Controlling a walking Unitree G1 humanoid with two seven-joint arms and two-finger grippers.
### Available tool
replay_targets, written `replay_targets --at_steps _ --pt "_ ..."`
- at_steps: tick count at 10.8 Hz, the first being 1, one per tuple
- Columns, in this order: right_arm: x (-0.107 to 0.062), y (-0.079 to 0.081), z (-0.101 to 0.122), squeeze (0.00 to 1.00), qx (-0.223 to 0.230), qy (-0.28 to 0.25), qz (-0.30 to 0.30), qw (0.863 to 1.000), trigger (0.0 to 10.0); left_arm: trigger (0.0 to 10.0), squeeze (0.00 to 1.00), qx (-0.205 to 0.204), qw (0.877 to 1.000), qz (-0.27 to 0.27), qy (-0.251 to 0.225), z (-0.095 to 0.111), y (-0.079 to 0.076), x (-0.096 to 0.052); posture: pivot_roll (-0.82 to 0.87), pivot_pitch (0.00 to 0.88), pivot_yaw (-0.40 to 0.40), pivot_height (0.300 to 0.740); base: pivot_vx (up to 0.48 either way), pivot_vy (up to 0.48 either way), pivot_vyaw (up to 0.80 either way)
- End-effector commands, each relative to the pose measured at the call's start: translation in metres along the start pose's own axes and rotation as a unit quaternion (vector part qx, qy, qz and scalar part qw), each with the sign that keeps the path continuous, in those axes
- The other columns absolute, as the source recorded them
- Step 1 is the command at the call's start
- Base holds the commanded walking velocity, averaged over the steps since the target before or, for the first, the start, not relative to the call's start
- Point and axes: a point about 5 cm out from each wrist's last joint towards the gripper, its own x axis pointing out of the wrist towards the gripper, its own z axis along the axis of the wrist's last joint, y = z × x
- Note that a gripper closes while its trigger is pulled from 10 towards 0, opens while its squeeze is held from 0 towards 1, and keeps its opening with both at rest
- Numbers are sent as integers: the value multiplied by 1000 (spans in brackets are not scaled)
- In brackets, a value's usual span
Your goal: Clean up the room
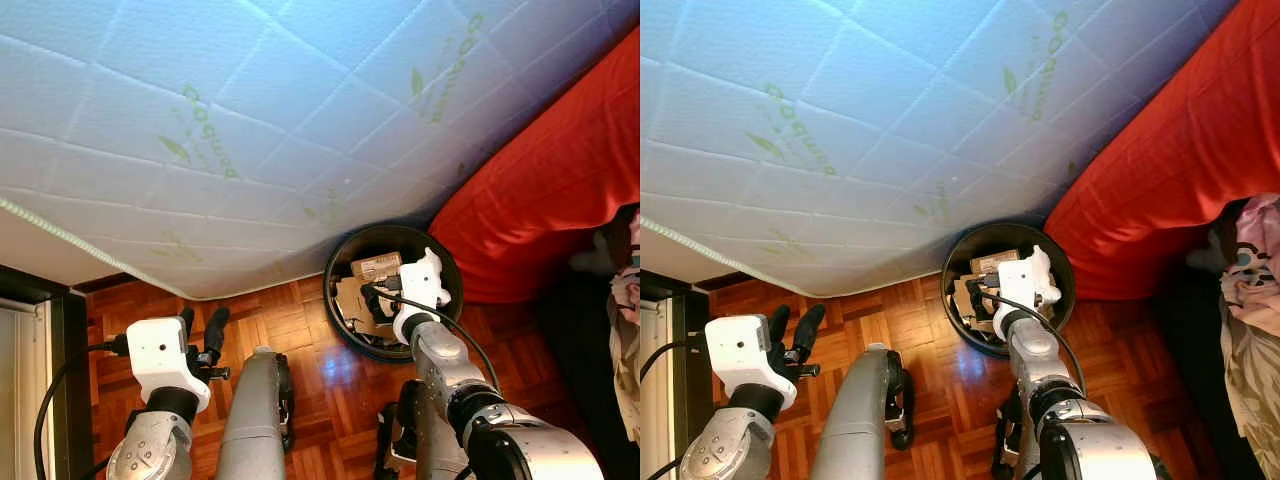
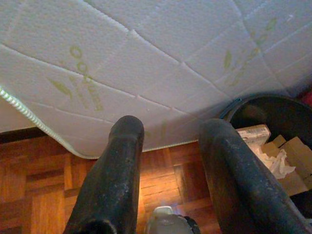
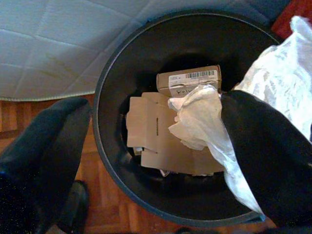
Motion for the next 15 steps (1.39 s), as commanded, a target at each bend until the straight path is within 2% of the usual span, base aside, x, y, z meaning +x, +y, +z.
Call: replay_targets --at_steps 1,6,12,14,15 --pt "-5 4 -19 0 6 32 7 999 10000 10000 0 -1 1000 12 18 -5 4 -5 304 482 26 642 300 0 0" --pt "-6 14 -25 0 3 44 39 998 10000 10000 0 -1 1000 11 18 -5 4 -6 305 486 28 642 315 0 0" --pt "-12 28 -45 0 -12 88 79 993 10000 10000 0 1 1000 10 17 -2 2 -10 328 508 30 642 0 0 0" --pt "-15 39 -55 0 0 114 103 988 10000 10000 0 4 1000 13 18 1 4 -15 349 523 34 642 0 0 0" --pt "-17 52 -57 0 -13 123 144 982 10000 10000 0 6 1000 16 19 2 5 -17 359 530 35 642 0 0 0"
